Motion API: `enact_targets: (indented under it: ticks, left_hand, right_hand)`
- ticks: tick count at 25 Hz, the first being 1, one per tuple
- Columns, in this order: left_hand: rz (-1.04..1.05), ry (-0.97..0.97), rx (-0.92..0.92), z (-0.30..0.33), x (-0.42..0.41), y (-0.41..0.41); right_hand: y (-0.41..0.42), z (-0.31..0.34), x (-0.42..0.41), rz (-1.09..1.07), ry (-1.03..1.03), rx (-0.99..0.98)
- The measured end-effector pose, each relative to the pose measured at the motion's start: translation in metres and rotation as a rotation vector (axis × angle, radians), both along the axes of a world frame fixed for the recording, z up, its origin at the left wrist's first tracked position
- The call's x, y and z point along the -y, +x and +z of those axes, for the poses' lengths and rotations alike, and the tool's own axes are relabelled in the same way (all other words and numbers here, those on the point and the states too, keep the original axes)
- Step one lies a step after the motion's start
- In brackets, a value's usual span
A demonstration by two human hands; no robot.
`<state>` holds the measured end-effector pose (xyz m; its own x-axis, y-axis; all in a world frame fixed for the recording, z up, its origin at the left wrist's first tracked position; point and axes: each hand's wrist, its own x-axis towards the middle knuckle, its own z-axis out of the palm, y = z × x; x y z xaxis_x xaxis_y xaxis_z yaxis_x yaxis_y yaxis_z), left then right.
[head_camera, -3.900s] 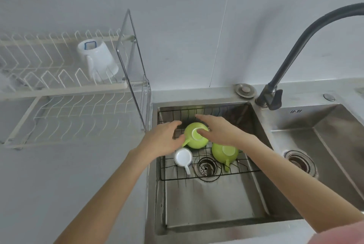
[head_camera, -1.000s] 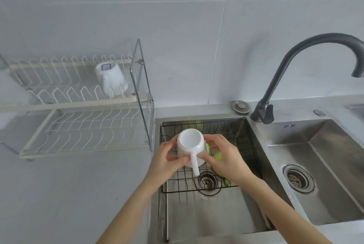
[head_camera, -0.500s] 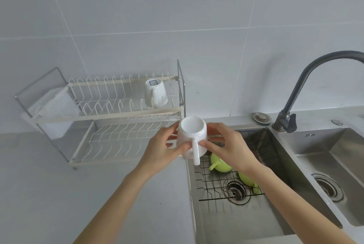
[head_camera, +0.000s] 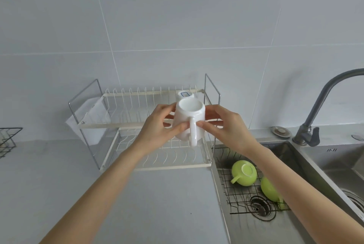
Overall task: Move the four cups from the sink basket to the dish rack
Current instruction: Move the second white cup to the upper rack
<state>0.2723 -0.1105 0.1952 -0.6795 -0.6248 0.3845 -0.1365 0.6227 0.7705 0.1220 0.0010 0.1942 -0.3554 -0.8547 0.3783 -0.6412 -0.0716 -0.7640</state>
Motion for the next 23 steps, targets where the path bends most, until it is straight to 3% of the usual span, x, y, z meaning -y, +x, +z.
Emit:
enact_targets:
  ticks: [10,23]
  left_hand:
    - [0.05,-0.115,0.077,0.073,0.064,0.024]
    - [0.073,-0.039,0.161,0.053,0.155,0.019]
  right_hand:
    - [0.02,0.069,0.07,0.046,0.006,-0.086]
    - [0.02,0.061,0.165,0.079,0.194,-0.237]
